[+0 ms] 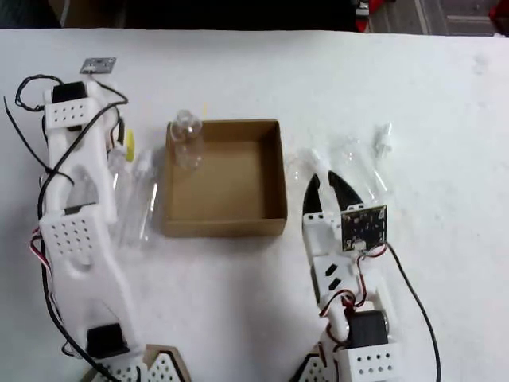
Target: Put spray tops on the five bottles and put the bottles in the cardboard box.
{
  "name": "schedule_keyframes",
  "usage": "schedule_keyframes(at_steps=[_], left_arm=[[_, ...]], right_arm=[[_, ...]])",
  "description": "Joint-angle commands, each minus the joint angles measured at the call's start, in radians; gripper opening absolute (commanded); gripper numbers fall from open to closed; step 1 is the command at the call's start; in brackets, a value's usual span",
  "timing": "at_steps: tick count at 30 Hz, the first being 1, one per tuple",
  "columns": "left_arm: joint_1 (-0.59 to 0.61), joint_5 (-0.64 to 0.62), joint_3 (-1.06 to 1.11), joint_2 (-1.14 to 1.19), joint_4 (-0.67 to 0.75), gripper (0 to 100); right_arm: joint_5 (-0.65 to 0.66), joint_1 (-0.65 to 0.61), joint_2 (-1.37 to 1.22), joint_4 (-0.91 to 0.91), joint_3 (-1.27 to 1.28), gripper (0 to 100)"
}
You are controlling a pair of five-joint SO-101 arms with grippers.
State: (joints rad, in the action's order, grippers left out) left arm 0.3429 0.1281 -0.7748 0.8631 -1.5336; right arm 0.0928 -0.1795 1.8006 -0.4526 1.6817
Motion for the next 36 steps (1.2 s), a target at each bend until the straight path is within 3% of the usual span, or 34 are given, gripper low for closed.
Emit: schedule_keyframes(at_steps=[1,26,32,36], left_arm=[[-0.016,-0.011,-0.049,-0.019,-0.034,17],[-0.016,-0.011,-0.054,0.051,-0.032,16],[-0.019,-0.012,-0.054,0.027,-0.032,2],[-0.019,-0.012,-0.054,-0.002,-0.034,4]], right_arm=[[0.014,-0.005,0.002,-0.001,0.008,7.0],[0.014,-0.005,0.002,-0.001,0.008,7.0],[0.014,-0.005,0.002,-0.001,0.008,7.0],[0.014,-0.005,0.002,-0.001,0.008,7.0]])
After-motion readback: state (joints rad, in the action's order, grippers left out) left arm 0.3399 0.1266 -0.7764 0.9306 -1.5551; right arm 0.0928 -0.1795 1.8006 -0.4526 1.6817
